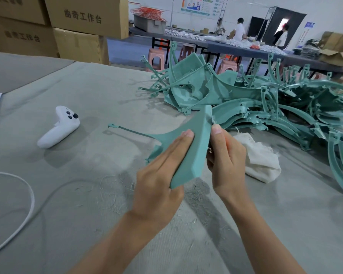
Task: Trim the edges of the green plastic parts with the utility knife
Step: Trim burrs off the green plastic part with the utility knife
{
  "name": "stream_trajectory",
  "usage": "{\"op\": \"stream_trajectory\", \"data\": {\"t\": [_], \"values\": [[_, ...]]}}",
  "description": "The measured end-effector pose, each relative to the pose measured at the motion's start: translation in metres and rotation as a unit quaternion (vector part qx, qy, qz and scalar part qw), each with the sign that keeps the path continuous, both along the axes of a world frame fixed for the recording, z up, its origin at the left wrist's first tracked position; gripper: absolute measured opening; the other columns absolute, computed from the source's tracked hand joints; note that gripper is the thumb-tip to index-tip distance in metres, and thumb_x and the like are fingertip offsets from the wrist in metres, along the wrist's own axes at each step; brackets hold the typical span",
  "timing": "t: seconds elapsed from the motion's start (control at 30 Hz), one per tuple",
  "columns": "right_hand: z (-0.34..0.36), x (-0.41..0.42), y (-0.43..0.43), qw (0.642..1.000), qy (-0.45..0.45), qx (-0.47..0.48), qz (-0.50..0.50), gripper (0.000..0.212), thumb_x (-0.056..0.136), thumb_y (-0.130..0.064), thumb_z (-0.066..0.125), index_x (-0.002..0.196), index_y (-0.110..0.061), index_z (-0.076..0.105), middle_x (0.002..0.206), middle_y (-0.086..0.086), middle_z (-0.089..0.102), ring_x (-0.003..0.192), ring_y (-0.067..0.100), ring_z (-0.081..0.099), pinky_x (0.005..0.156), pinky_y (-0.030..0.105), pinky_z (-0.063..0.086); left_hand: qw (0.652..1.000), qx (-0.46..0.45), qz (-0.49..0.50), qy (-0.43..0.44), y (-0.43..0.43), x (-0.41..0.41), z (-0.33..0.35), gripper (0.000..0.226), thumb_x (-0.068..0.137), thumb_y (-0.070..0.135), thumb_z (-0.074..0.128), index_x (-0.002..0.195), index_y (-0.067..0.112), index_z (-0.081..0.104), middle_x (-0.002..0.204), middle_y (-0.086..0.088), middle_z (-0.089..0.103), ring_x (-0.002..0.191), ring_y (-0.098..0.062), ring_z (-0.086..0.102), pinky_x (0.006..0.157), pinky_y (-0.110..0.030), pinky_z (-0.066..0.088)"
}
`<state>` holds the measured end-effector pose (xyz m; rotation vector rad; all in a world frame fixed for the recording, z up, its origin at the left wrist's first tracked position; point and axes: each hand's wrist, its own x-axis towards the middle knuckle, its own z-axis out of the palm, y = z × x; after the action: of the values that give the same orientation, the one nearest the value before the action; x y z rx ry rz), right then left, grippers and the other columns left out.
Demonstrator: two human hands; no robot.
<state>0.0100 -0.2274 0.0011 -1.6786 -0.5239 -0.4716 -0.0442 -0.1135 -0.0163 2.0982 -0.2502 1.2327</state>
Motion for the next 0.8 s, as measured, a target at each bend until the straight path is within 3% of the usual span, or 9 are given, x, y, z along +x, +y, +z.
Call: {"op": "stream_trajectory", "data": {"t": [0.1, 0.2, 0.3, 0.37, 0.47, 0.6, 0.67, 0.77, 0.8], "values": [[0.004, 0.005, -0.006, 0.999, 0.023, 0.021, -0.026, 0.049, 0.095, -0.055, 0.040, 0.059, -0.023, 0.034, 0.053, -0.006, 0.032, 0.051, 0.014, 0.030, 0.053, 0.030, 0.025, 0.999, 0.020, -0.044, -0.011, -0.002, -0.004, 0.000, 0.064, 0.064, 0.000, 0.038, 0.126, -0.002, 0.057, 0.120, -0.003, 0.065, 0.101, -0.018, 0.055, 0.089, -0.008, 0.040], [0.006, 0.013, -0.016, 0.998, 0.023, 0.019, -0.051, 0.047, 0.098, -0.049, 0.039, 0.053, -0.034, 0.036, 0.050, -0.013, 0.034, 0.049, 0.006, 0.030, 0.052, 0.024, 0.026, 0.993, 0.031, -0.104, -0.042, -0.006, -0.006, 0.001, 0.060, 0.068, -0.003, 0.040, 0.126, -0.003, 0.054, 0.129, -0.001, 0.054, 0.118, -0.010, 0.055, 0.103, -0.017, 0.040], [0.006, 0.018, -0.023, 0.996, 0.034, 0.028, -0.074, 0.049, 0.100, -0.039, 0.040, 0.052, -0.033, 0.035, 0.049, -0.014, 0.033, 0.048, 0.003, 0.027, 0.050, 0.020, 0.025, 0.989, 0.025, -0.137, -0.056, -0.010, -0.006, -0.001, 0.057, 0.069, -0.004, 0.043, 0.126, -0.004, 0.055, 0.130, 0.000, 0.055, 0.122, -0.004, 0.052, 0.107, -0.019, 0.037], [0.007, 0.020, -0.026, 0.992, 0.072, 0.073, -0.074, 0.050, 0.100, -0.046, 0.040, 0.055, -0.024, 0.034, 0.050, -0.013, 0.030, 0.047, 0.006, 0.026, 0.047, 0.022, 0.024, 0.994, 0.012, -0.098, -0.044, -0.009, -0.004, -0.004, 0.062, 0.064, -0.006, 0.043, 0.125, -0.003, 0.057, 0.126, -0.002, 0.059, 0.119, -0.004, 0.054, 0.100, -0.017, 0.043], [0.009, 0.019, -0.026, 0.989, 0.102, 0.100, -0.042, 0.064, 0.095, -0.060, 0.040, 0.066, -0.003, 0.040, 0.052, -0.004, 0.030, 0.046, 0.012, 0.025, 0.044, 0.024, 0.020, 1.000, 0.001, 0.012, -0.013, -0.005, 0.002, -0.006, 0.064, 0.061, -0.010, 0.044, 0.122, -0.001, 0.060, 0.103, -0.015, 0.073, 0.100, -0.026, 0.048, 0.084, -0.028, 0.042], [0.014, 0.004, -0.018, 0.973, 0.126, 0.104, 0.164, 0.057, 0.083, -0.069, 0.058, 0.069, -0.014, 0.060, 0.049, -0.002, 0.031, 0.039, 0.010, 0.024, 0.041, 0.018, 0.021, 0.996, 0.006, 0.087, 0.008, 0.003, 0.008, -0.006, 0.074, 0.051, -0.018, 0.052, 0.123, -0.001, 0.060, 0.101, -0.018, 0.072, 0.100, -0.028, 0.046, 0.090, -0.032, 0.037], [0.015, -0.003, -0.011, 0.967, 0.128, 0.061, 0.214, 0.043, 0.081, -0.056, 0.066, 0.063, -0.018, 0.060, 0.049, -0.003, 0.031, 0.039, 0.009, 0.025, 0.041, 0.019, 0.022, 0.996, 0.024, 0.089, 0.003, 0.006, 0.008, -0.006, 0.075, 0.051, -0.019, 0.052, 0.125, -0.003, 0.057, 0.105, -0.017, 0.071, 0.102, -0.026, 0.047, 0.092, -0.032, 0.036], [0.017, -0.010, -0.004, 0.968, 0.111, 0.037, 0.220, 0.046, 0.087, -0.032, 0.068, 0.061, -0.001, 0.046, 0.048, -0.006, 0.031, 0.040, 0.009, 0.028, 0.041, 0.020, 0.026, 0.998, 0.040, 0.054, -0.014, 0.011, 0.010, -0.007, 0.067, 0.063, -0.012, 0.041, 0.128, -0.005, 0.051, 0.126, -0.008, 0.057, 0.115, -0.020, 0.049, 0.104, -0.024, 0.033], [0.016, -0.011, -0.004, 0.967, 0.110, 0.046, 0.223, 0.043, 0.090, -0.025, 0.066, 0.060, -0.002, 0.045, 0.048, -0.007, 0.032, 0.040, 0.008, 0.028, 0.041, 0.019, 0.027, 0.998, 0.042, 0.045, -0.016, 0.013, 0.010, -0.006, 0.065, 0.065, -0.008, 0.038, 0.129, -0.004, 0.050, 0.129, -0.005, 0.051, 0.118, -0.019, 0.048, 0.105, -0.023, 0.031]]}}
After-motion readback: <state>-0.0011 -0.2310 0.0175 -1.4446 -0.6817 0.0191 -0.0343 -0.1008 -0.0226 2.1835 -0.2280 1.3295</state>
